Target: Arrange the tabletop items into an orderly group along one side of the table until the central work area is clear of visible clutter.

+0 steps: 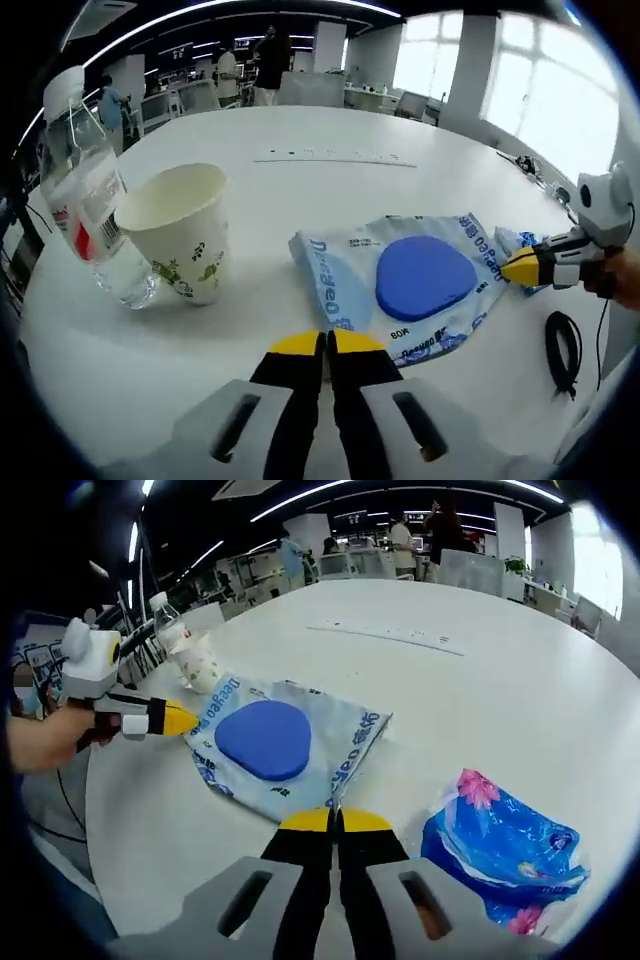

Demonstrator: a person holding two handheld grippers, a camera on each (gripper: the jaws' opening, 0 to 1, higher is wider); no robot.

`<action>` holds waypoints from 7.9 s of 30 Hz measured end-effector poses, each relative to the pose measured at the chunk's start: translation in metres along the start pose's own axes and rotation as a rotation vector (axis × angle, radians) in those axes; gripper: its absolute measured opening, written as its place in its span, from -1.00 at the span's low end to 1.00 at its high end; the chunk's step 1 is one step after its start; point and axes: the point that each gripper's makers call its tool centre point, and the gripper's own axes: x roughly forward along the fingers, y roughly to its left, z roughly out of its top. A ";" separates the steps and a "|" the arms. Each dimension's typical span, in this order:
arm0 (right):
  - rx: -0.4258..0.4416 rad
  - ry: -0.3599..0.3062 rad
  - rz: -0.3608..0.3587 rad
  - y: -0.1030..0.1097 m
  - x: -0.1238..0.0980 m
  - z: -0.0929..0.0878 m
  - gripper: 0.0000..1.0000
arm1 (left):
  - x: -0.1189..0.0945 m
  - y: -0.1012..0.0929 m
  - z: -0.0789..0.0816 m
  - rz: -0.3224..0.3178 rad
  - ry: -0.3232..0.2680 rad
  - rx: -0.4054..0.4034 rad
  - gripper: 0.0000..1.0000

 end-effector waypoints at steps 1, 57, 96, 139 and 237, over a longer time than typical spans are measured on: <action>0.000 0.000 0.000 0.000 0.000 0.000 -1.00 | 0.000 0.000 0.000 -0.001 -0.002 0.005 -1.00; 0.006 -0.308 0.052 0.000 -0.059 0.035 0.23 | -0.042 0.003 0.031 0.048 -0.205 0.078 0.51; 0.183 -0.321 -0.171 -0.087 -0.131 -0.014 0.39 | -0.014 -0.117 0.053 -0.213 -0.180 0.186 0.69; 0.396 -0.249 -0.208 -0.118 -0.095 -0.063 -0.52 | 0.046 -0.253 0.022 -0.481 0.019 0.182 -0.94; 0.254 -0.344 -0.136 -0.035 -0.139 -0.034 0.69 | -0.077 -0.159 0.020 -0.263 -0.192 0.086 1.00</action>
